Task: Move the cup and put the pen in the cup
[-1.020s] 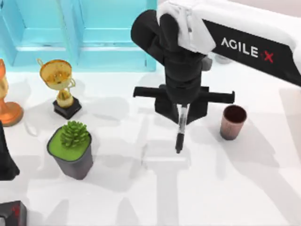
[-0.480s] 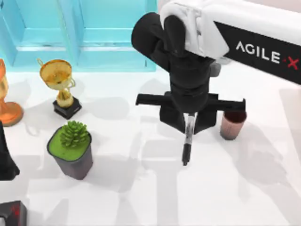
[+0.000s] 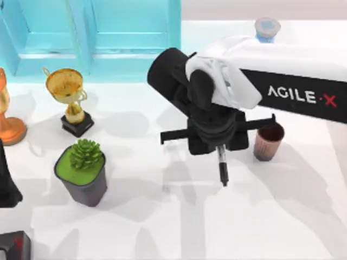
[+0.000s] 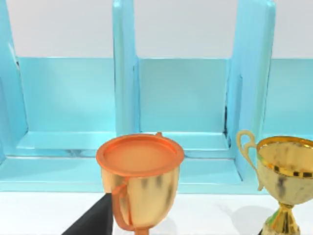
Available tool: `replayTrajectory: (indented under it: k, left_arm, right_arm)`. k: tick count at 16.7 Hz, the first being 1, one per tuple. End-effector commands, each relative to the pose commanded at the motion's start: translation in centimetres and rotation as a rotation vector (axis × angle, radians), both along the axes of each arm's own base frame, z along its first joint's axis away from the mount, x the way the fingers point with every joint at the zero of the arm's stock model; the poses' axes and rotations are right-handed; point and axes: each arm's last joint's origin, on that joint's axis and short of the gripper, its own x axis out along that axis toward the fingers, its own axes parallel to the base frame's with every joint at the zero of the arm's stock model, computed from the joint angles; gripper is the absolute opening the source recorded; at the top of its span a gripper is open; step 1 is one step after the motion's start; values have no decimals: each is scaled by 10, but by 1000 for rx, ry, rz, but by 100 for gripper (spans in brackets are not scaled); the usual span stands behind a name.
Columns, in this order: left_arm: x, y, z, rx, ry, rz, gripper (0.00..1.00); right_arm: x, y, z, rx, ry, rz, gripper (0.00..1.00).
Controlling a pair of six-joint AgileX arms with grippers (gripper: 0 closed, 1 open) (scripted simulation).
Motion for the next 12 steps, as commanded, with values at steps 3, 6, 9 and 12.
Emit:
replayTrajectory:
  k: [3,6,9,12]
  left_arm:
    - [0,0,0,0,0,0,100]
    - [0,0,0,0,0,0,100]
    - [0,0,0,0,0,0,100]
    - [0,0,0,0,0,0,100]
  right_arm:
    - [-8,2,-13,-38,-229,126,0]
    - [-20,2,-18,-65,-495,204,0]
    - [-36,-3,-12,-76,-765,209,0]
    - [-56,-14,1,-69,-998,146,0]
